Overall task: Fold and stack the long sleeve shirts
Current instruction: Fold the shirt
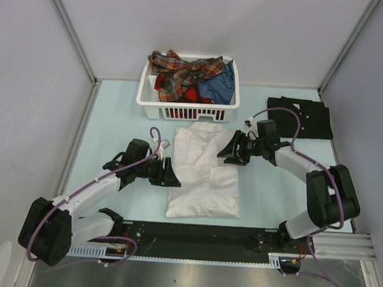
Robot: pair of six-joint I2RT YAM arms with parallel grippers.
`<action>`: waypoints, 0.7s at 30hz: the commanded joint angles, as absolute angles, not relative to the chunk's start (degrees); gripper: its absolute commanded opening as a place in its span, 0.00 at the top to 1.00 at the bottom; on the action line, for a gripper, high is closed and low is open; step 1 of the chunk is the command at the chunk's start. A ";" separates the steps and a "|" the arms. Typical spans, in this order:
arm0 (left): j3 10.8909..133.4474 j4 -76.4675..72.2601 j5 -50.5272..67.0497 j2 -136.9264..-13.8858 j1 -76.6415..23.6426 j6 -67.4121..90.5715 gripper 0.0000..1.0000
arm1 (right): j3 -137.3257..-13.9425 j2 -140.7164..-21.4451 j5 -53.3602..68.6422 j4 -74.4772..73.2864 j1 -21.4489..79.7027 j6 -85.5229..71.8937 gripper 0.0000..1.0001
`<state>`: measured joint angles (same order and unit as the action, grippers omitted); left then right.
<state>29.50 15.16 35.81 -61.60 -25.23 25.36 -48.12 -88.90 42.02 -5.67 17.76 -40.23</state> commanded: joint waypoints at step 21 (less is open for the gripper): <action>18.91 3.78 40.44 -77.61 -31.82 44.99 0.39 | -21.10 -82.18 41.40 -4.83 26.03 -50.36 0.55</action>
